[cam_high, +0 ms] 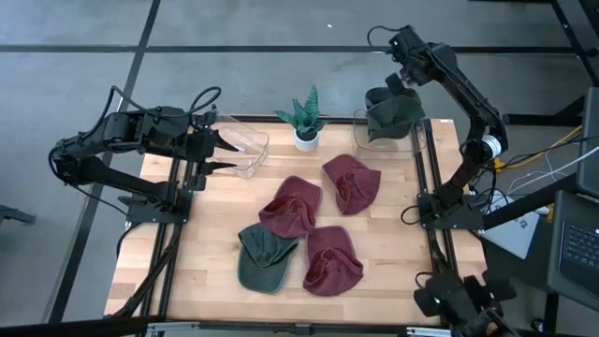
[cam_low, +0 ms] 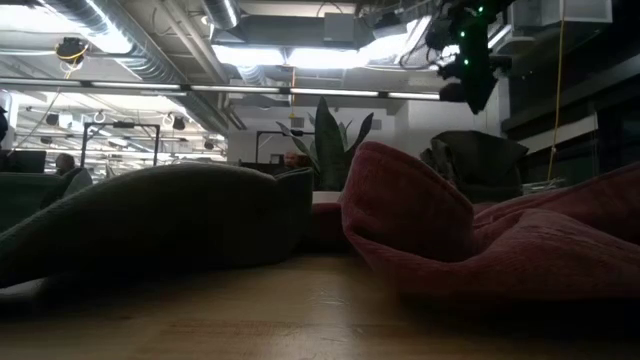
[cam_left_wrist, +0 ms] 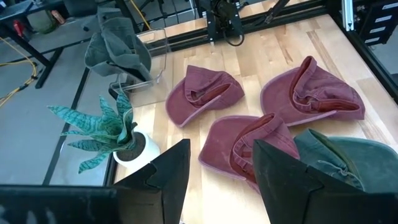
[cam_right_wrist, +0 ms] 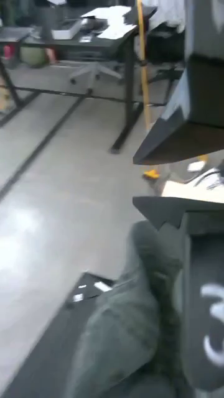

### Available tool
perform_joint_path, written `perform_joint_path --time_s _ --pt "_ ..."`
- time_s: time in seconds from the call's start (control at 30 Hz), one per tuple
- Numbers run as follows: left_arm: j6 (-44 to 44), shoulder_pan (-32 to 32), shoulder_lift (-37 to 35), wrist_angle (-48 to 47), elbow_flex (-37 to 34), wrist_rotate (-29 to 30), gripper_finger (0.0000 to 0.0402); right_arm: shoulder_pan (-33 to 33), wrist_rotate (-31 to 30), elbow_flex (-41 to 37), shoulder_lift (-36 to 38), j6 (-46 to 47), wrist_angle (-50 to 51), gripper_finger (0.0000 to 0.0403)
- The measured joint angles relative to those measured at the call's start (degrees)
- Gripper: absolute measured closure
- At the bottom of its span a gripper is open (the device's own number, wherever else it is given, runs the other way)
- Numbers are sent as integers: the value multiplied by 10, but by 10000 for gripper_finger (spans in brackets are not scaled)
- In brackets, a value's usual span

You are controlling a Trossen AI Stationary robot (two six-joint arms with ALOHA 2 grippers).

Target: Pick & Place hat

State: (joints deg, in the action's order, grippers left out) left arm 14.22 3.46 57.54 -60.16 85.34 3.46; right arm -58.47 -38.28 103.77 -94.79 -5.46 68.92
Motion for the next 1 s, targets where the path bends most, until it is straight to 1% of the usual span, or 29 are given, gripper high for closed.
perform_joint_path --time_s 0.03,0.1,0.17,0.2,0.23,0.27,0.3,0.37,0.4,0.43,0.47,0.53,0.6,0.73,0.83,1.0 --pt "0 0 0 0 0 0 233 2 8 0 6 -7 -10 322" --pt "0 0 0 0 0 0 233 7 44 2 18 -30 -10 340" --pt "0 0 0 0 0 0 233 15 96 19 27 -61 38 367" --pt "0 0 0 0 0 0 233 21 131 35 30 -71 83 384" --pt "0 0 0 0 0 0 233 26 180 53 31 -78 137 393" --pt "0 0 0 0 0 0 233 29 236 66 32 -84 189 396" --pt "0 0 0 0 0 0 233 34 287 71 33 -93 218 397" --pt "0 0 1 0 0 6 233 49 350 52 45 -96 199 399" --pt "0 0 1 0 0 11 233 52 364 38 45 -101 211 399" --pt "0 0 2 0 0 16 232 53 360 24 40 -103 217 400" --pt "0 1 2 0 0 19 232 53 343 4 36 -102 207 400" --pt "0 1 2 0 0 20 233 52 295 -49 28 -92 208 400" --pt "0 1 3 0 0 19 235 51 258 -98 21 -81 176 399" --pt "-10 1 6 1 0 19 237 50 250 -162 22 -72 156 393" --pt "-15 1 7 1 0 19 234 57 247 -168 30 -63 162 385" --pt "-9 1 8 1 0 19 233 84 250 -124 63 -35 162 381"
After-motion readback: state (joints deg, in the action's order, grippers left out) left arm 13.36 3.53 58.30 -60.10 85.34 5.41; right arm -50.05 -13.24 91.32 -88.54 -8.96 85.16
